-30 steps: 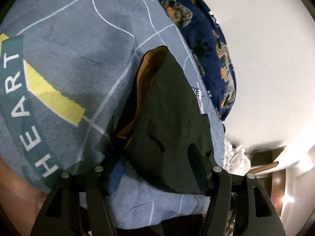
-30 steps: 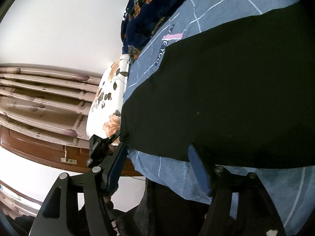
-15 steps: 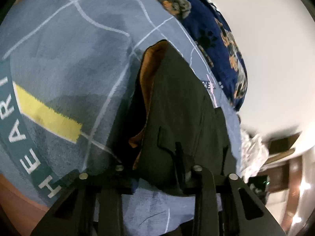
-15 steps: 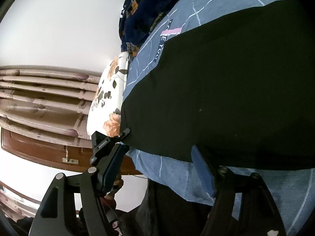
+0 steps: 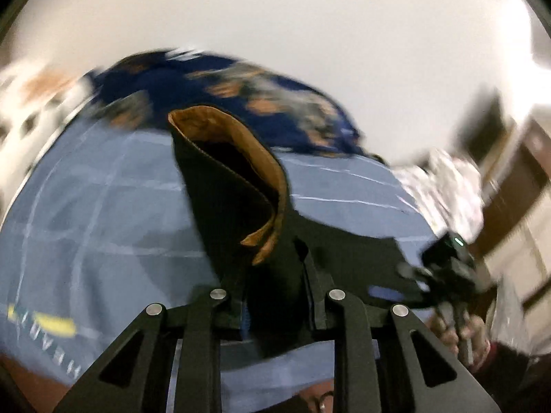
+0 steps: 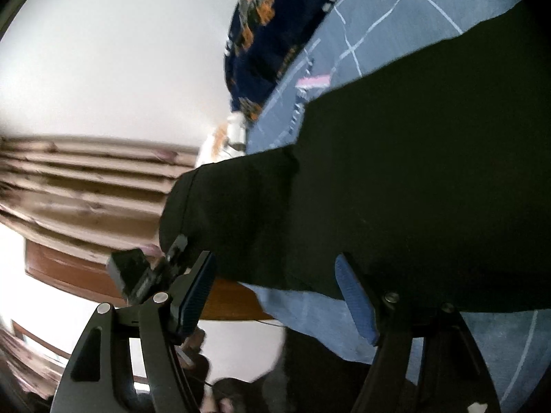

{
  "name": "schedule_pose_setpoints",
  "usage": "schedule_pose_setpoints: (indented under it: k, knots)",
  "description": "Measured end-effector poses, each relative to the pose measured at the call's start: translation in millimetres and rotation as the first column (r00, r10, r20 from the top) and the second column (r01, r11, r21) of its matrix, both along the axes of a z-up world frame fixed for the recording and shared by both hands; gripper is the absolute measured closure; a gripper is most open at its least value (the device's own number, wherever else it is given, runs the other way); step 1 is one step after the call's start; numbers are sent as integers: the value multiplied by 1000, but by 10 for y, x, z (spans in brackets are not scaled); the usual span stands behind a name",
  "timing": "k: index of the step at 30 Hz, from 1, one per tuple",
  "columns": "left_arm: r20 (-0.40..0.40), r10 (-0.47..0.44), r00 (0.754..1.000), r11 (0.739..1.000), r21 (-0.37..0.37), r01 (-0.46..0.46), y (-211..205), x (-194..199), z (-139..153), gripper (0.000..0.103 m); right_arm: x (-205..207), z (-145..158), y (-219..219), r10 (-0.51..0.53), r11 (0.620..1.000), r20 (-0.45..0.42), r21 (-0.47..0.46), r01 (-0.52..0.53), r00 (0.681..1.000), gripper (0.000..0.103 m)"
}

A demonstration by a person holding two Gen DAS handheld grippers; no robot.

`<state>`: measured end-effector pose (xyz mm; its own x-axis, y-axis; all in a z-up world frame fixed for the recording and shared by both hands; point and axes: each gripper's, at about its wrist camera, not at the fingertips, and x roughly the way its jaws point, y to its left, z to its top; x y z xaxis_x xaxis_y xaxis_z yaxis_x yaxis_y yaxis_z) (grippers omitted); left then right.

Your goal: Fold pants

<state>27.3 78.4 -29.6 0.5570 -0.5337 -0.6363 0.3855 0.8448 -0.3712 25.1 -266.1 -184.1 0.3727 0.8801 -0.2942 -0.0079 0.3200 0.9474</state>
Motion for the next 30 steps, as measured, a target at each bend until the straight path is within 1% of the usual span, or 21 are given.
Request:
schedule_pose_setpoints:
  k: [3, 4, 6, 7, 9, 11, 13, 18, 19, 21, 23, 24, 25, 26, 27, 29, 30]
  knots:
    - [22, -111, 994, 994, 0, 111, -517, -35, 42, 80, 56, 40, -121, -31, 992, 2, 120, 30, 1000, 31]
    - [19, -140, 990, 990, 1, 140, -669, -37, 16, 81, 78, 46, -159, -38, 986, 2, 164, 38, 999, 27]
    - [13, -185, 983, 982, 27, 184, -992, -14, -76, 81, 130, 13, -227, -56, 958, -16, 279, 58, 998, 19]
    - [8, -207, 978, 978, 36, 207, -1113, -21, -136, 81, 154, -19, -262, -68, 941, -32, 329, 74, 997, 18]
    - [1, -245, 969, 967, 73, 244, -1355, -34, -298, 81, 215, -74, -317, -80, 919, -47, 383, 92, 996, 17]
    - [-17, -266, 964, 960, 85, 266, -1538, -45, -437, 81, 263, -116, -355, -88, 921, -64, 374, 105, 994, 15]
    - [-17, -285, 959, 953, 103, 285, -1642, -65, -537, 81, 303, -190, -382, -87, 915, -85, 388, 113, 993, 15]
    - [-7, -316, 949, 940, 133, 314, -1702, -168, -655, 80, 421, -324, -375, -59, 916, -118, 389, 101, 991, 15]
    - [-2, -320, 947, 938, 142, 317, -1711, -177, -665, 80, 441, -334, -366, -54, 918, -118, 386, 96, 991, 15]
    - [0, -327, 945, 934, 151, 323, -1705, -216, -686, 79, 502, -336, -313, -34, 934, -120, 351, 74, 992, 15]
    - [9, -349, 937, 923, 179, 342, -1733, -263, -699, 77, 536, -328, -264, -12, 943, -119, 328, 50, 993, 17]
    - [12, -358, 934, 917, 191, 350, -1750, -282, -712, 73, 546, -322, -234, -1, 949, -117, 312, 38, 993, 19]
    - [14, -374, 927, 911, 193, 365, -1770, -294, -716, 68, 570, -297, -187, 14, 962, -110, 274, 17, 994, 24]
    - [16, -397, 918, 903, 186, 387, -1784, -329, -715, 67, 591, -268, -141, 28, 972, -105, 236, -2, 994, 25]
    - [25, -413, 910, 897, 187, 401, -1805, -376, -705, 66, 611, -232, -86, 41, 984, -101, 175, -22, 994, 32]
    - [49, -422, 905, 890, 215, 403, -1824, -450, -672, 63, 633, -209, -10, 62, 996, -109, 67, -54, 992, 56]
    - [62, -422, 905, 889, 226, 399, -1810, -492, -643, 58, 642, -221, 16, 73, 997, -119, 30, -70, 990, 78]
